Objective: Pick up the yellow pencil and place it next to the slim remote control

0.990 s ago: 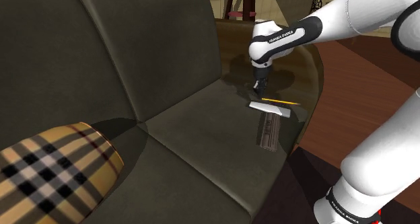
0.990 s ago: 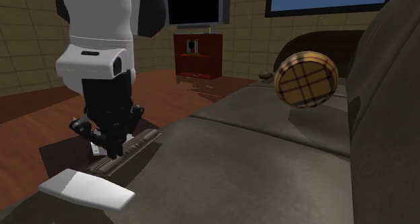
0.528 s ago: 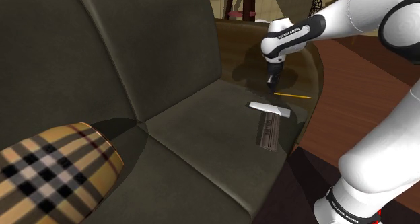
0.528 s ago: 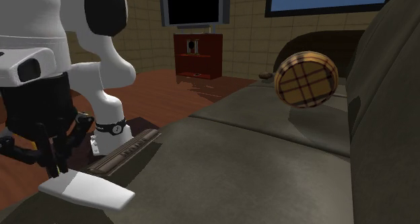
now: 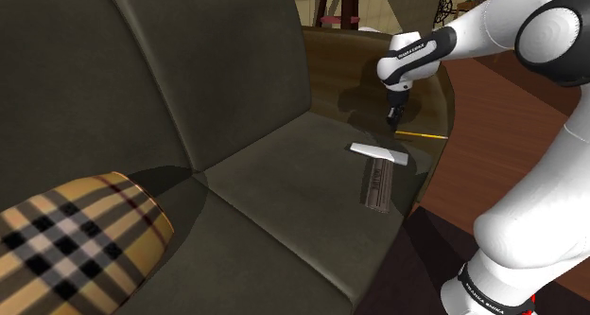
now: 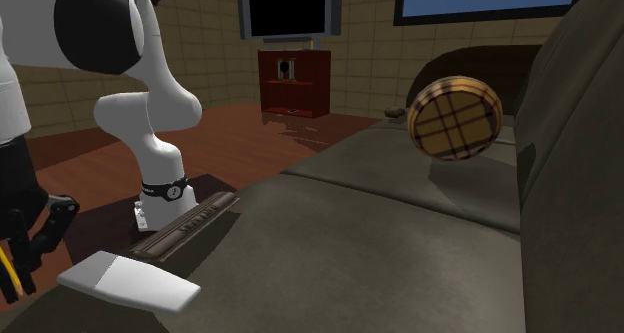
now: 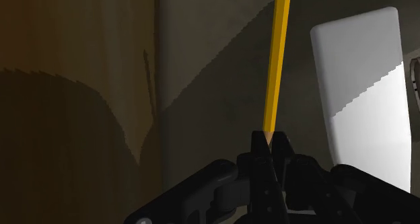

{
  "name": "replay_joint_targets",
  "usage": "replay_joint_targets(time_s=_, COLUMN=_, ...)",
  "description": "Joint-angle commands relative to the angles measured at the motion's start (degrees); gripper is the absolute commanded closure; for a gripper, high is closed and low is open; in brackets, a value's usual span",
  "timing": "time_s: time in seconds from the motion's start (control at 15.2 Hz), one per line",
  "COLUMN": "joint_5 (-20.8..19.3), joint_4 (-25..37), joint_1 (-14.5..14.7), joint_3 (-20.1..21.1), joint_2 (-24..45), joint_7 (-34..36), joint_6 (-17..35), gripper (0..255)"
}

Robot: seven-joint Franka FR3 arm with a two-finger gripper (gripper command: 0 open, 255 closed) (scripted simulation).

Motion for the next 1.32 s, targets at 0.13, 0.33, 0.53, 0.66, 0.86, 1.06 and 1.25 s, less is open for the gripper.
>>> replay_joint_targets(time_s=0.13, joint_5=-0.02, joint_4=-1.39, joint_1=-0.04, joint_3=-0.03, joint_2=1.53, joint_7=0.17, joint_6=2.93, gripper=255)
replay_joint_targets(time_s=0.33, joint_5=-0.06, joint_4=-2.49, joint_1=-0.07, joint_3=-0.05, joint_2=2.64, joint_7=0.32, joint_6=5.13, gripper=255)
replay_joint_targets(time_s=0.53, joint_5=-0.09, joint_4=-3.52, joint_1=-0.11, joint_3=-0.07, joint_2=3.90, joint_7=0.48, joint_6=7.42, gripper=255)
replay_joint_targets(time_s=0.66, joint_5=-0.09, joint_4=-3.52, joint_1=-0.11, joint_3=-0.07, joint_2=3.90, joint_7=0.48, joint_6=7.42, gripper=255)
replay_joint_targets(time_s=0.86, joint_5=-0.09, joint_4=-3.52, joint_1=-0.11, joint_3=-0.07, joint_2=3.90, joint_7=0.48, joint_6=7.42, gripper=255)
replay_joint_targets(time_s=1.06, joint_5=-0.09, joint_4=-3.51, joint_1=-0.11, joint_3=-0.07, joint_2=3.90, joint_7=0.47, joint_6=7.41, gripper=255)
replay_joint_targets(time_s=1.25, joint_5=-0.09, joint_4=-3.51, joint_1=-0.11, joint_3=-0.07, joint_2=3.90, joint_7=0.47, joint_6=7.41, gripper=0)
